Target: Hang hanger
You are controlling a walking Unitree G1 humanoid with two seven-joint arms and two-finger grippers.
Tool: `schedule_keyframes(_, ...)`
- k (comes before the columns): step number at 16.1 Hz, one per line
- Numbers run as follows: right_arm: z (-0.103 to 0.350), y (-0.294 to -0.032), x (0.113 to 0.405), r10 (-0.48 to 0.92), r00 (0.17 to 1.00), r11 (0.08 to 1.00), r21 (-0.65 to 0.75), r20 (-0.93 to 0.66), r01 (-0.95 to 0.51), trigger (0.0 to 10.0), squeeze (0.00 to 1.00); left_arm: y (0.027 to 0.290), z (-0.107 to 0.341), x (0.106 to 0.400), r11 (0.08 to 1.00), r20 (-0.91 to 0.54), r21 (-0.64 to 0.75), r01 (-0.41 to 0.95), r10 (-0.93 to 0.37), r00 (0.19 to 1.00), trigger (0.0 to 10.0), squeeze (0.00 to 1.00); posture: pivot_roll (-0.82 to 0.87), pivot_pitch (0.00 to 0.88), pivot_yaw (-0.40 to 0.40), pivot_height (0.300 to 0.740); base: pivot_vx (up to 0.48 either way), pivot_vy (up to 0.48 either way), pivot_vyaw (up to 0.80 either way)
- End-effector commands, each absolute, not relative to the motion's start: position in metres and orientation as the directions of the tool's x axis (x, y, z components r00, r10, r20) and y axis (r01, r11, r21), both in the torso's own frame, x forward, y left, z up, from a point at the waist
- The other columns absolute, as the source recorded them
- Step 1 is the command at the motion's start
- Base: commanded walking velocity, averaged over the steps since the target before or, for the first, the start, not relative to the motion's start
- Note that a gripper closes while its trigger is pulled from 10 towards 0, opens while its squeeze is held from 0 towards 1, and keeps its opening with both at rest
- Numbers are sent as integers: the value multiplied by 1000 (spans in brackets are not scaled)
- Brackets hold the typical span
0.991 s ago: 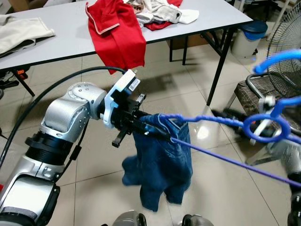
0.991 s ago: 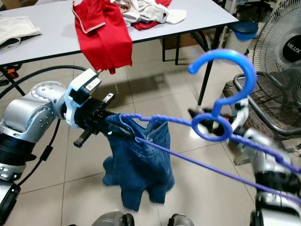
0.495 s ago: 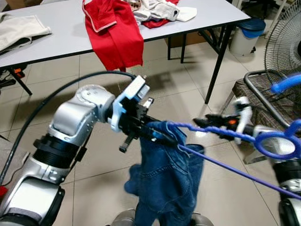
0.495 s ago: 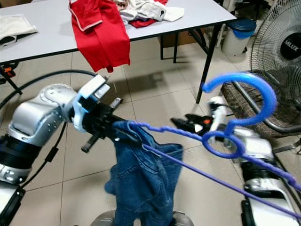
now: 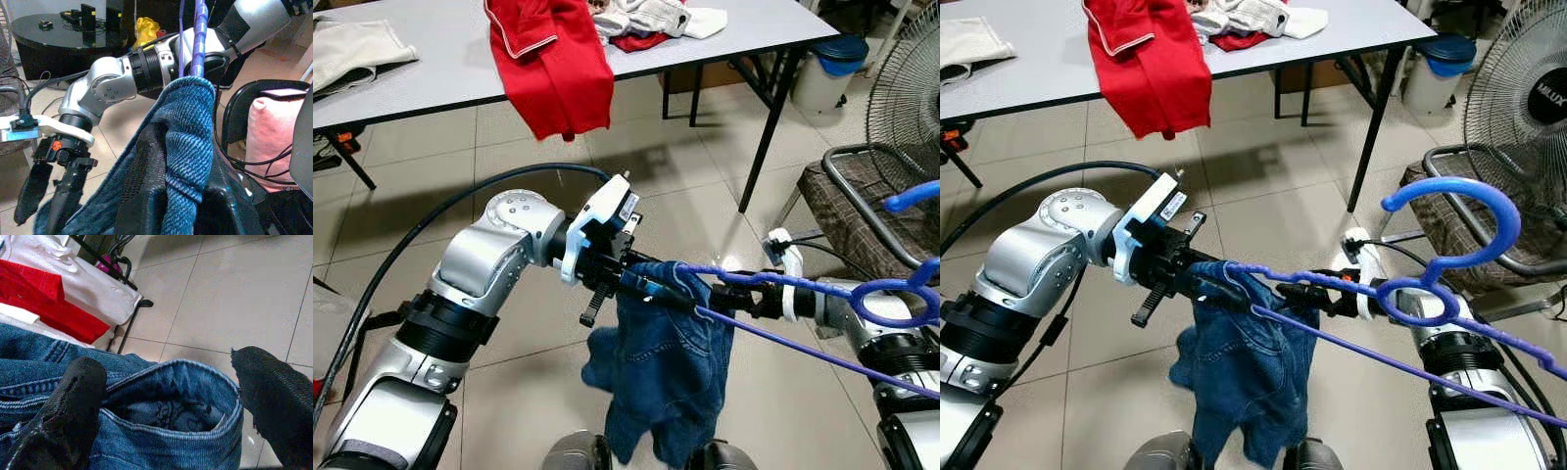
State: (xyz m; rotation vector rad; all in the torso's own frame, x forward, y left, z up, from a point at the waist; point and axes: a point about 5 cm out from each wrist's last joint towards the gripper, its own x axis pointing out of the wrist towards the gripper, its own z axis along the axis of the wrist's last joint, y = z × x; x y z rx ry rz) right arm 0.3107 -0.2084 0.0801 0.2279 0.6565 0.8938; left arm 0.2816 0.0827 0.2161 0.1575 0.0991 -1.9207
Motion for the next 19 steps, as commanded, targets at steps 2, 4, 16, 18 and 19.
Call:
schedule_keyframes(2, 74, -213, 305, 783, 424, 613, 448, -455, -652, 10000, 0, 83, 223, 281, -359, -155, 43, 932, -924, -349, 0, 0, 36, 154, 72, 740, 0, 0, 0)
schedule_keyframes(4, 69, -213, 302, 778, 418, 617, 448, -468, -647, 10000, 0, 83, 225, 281, -366, -152, 46, 930, -922, -355, 0, 0, 40, 154, 74, 740, 0, 0, 0)
schedule_keyframes(16, 76, -239, 305, 697, 605, 717, 405, -385, -568, 10000, 0, 88, 230, 281, -389, -168, 38, 920, -910, -378, 0, 0, 43, 150, 83, 740, 0, 0, 0)
schedule_keyframes(18, 74, -241, 306, 680, 609, 734, 396, -409, -553, 10000, 0, 88, 232, 280, -399, -169, 40, 916, -906, -387, 0, 0, 45, 150, 82, 740, 0, 0, 0)
schedule_keyframes(19, 74, -239, 307, 678, 609, 735, 393, -412, -552, 10000, 0, 88, 233, 279, -407, -170, 41, 912, -903, -395, 0, 0, 47, 150, 81, 740, 0, 0, 0)
